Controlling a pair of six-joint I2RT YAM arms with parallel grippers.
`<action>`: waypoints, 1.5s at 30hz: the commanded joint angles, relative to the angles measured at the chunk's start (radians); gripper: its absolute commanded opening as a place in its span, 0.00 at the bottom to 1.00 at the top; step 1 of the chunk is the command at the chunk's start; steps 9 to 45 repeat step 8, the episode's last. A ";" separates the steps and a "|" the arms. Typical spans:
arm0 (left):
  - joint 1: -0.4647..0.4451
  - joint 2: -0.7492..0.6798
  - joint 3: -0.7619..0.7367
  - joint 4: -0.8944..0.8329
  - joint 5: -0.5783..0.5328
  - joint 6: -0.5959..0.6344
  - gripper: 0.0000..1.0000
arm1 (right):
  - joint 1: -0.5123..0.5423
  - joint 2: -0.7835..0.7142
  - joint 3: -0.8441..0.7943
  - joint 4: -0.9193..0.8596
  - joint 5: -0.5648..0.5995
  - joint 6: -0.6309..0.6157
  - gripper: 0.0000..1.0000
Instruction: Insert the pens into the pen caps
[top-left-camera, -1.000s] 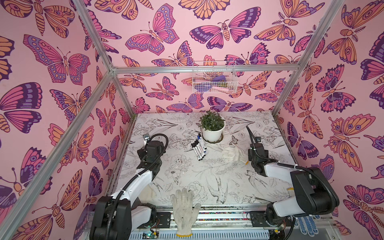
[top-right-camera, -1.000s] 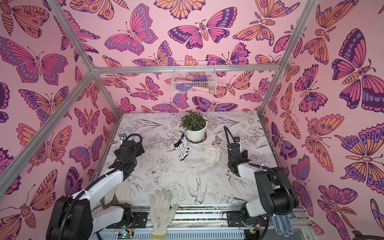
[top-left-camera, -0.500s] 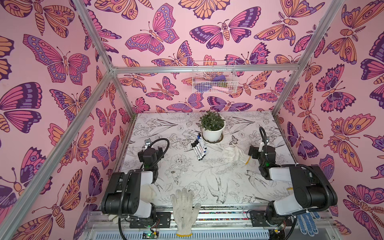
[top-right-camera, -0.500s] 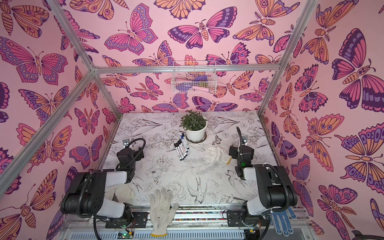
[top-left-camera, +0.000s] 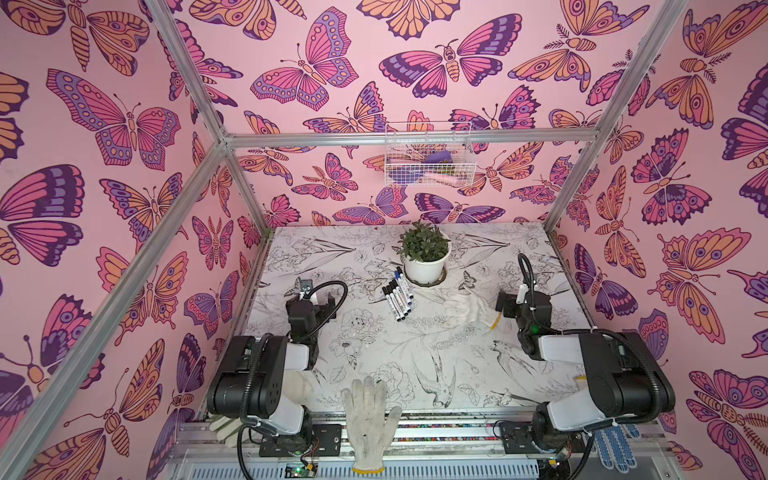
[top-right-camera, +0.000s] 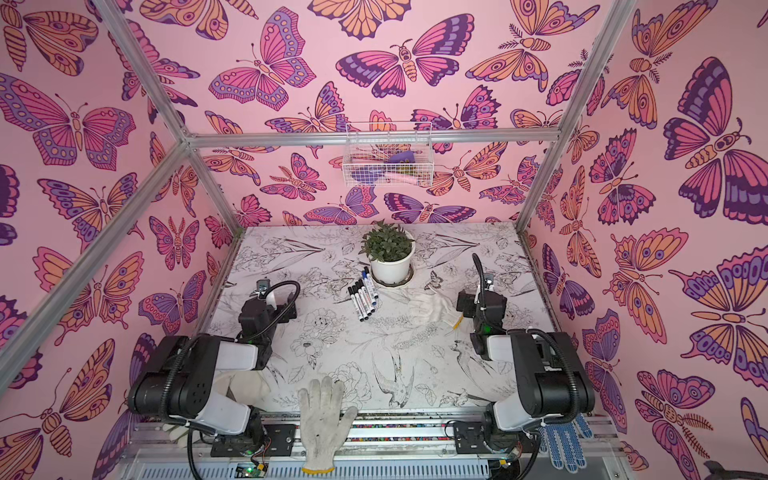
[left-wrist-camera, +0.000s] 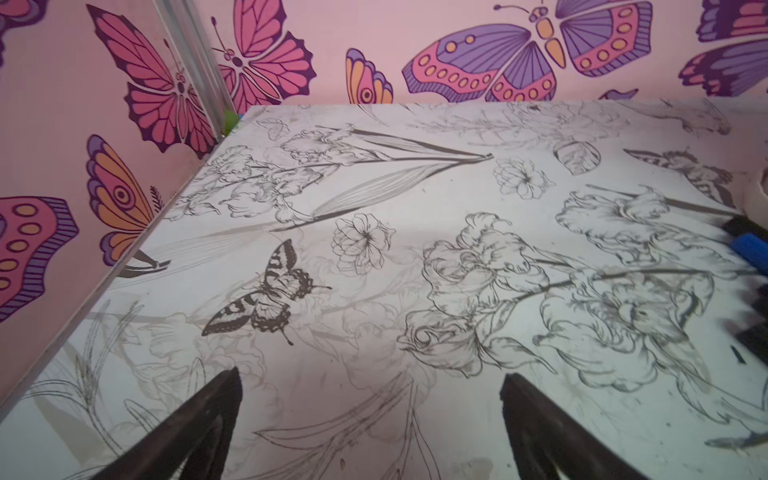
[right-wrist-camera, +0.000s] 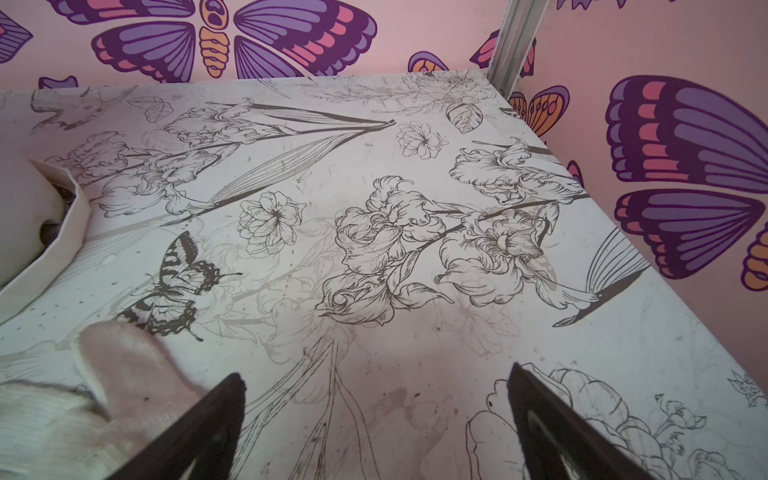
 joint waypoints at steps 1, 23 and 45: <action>0.003 0.006 -0.001 -0.007 0.045 0.025 0.99 | -0.003 -0.012 0.016 0.007 -0.008 0.009 0.99; 0.025 0.007 0.046 -0.048 0.079 0.010 0.99 | -0.004 -0.013 0.015 0.007 -0.009 0.009 0.99; 0.025 0.007 0.046 -0.048 0.079 0.010 0.99 | -0.004 -0.013 0.015 0.007 -0.009 0.009 0.99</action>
